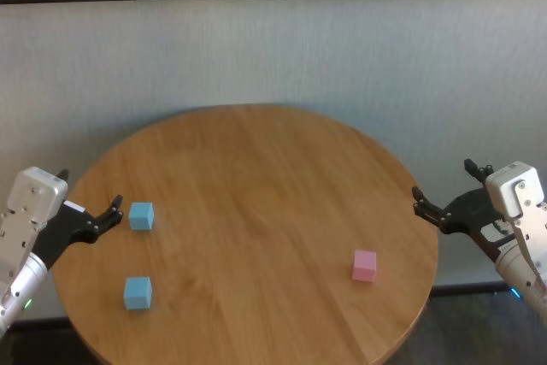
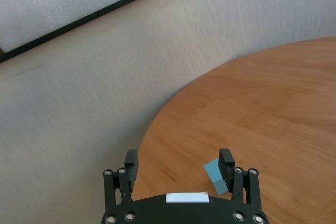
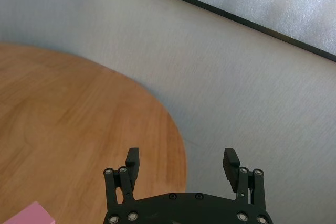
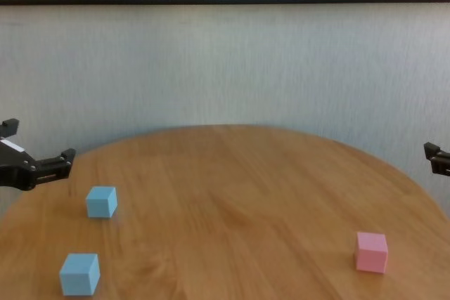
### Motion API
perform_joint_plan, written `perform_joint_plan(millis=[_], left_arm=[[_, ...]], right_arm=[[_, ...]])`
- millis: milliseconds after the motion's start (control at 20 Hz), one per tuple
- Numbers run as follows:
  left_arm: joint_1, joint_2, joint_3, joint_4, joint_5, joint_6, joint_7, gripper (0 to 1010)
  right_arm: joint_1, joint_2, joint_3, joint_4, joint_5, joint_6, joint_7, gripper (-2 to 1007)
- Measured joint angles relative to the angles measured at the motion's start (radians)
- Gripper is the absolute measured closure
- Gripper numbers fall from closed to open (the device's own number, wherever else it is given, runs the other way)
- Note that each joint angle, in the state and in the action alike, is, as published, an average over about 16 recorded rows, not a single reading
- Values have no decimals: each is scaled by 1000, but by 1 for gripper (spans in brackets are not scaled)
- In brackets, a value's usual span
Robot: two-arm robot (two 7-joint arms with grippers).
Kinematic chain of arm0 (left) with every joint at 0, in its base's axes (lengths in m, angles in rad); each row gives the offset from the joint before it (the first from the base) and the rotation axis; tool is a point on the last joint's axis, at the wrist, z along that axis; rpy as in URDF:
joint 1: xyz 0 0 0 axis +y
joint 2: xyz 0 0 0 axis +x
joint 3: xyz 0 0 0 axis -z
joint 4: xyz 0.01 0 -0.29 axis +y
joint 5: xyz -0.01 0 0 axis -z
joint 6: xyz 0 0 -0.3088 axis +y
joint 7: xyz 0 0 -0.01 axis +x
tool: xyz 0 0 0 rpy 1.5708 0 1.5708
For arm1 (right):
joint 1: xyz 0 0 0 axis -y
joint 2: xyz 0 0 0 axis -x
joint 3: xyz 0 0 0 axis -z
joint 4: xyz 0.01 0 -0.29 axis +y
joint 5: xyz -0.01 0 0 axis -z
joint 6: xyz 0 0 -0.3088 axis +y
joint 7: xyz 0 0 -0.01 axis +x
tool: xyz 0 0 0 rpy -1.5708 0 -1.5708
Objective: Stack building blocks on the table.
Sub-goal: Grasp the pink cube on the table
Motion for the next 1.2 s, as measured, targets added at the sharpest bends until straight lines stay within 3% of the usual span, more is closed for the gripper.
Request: perform_joint_plan(millis=[1200], left_arm=[[0,0,0,0,0,0,0,8]], right_arm=[[0,0,0,0,0,0,0,0]])
